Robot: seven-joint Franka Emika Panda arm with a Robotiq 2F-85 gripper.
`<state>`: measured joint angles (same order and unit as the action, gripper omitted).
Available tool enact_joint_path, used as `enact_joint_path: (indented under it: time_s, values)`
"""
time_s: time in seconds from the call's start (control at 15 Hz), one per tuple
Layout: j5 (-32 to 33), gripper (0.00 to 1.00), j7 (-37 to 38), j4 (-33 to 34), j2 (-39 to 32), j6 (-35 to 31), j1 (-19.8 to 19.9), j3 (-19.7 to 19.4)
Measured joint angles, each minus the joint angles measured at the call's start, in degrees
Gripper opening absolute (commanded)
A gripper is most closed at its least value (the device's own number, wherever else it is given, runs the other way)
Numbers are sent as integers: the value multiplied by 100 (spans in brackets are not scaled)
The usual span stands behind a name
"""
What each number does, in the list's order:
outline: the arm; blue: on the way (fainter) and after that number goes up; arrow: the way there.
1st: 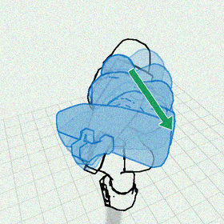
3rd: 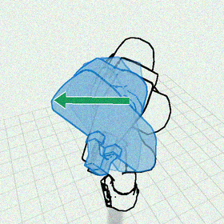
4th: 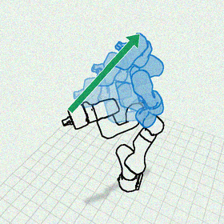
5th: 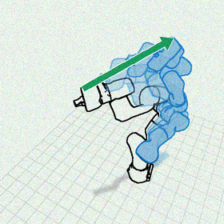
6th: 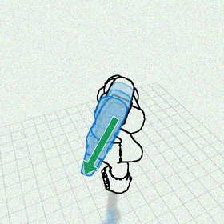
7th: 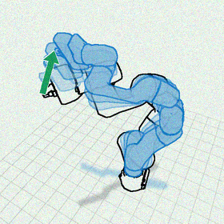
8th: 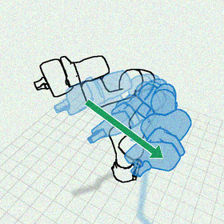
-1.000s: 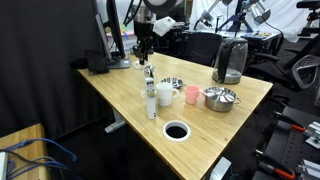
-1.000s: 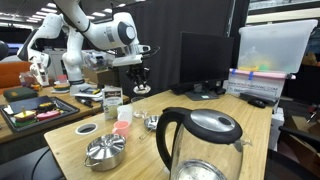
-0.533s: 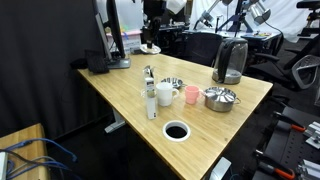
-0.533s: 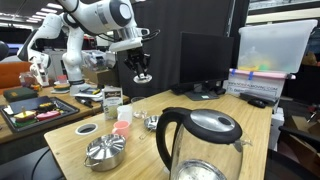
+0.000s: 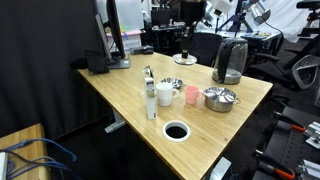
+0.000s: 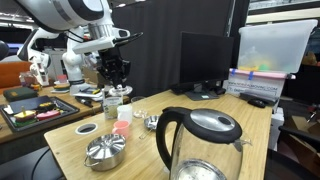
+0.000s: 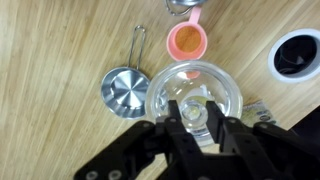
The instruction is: Uncover the jar and put the lid on the table
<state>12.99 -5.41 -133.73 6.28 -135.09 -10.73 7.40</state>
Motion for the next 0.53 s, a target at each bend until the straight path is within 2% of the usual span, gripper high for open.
enact_joint_path:
  time_s: [0.27,0.53]
  values:
    - [-411,8,23,-721,348,1,-142,209]
    - [-803,8,94,-1136,226,-15,-291,362]
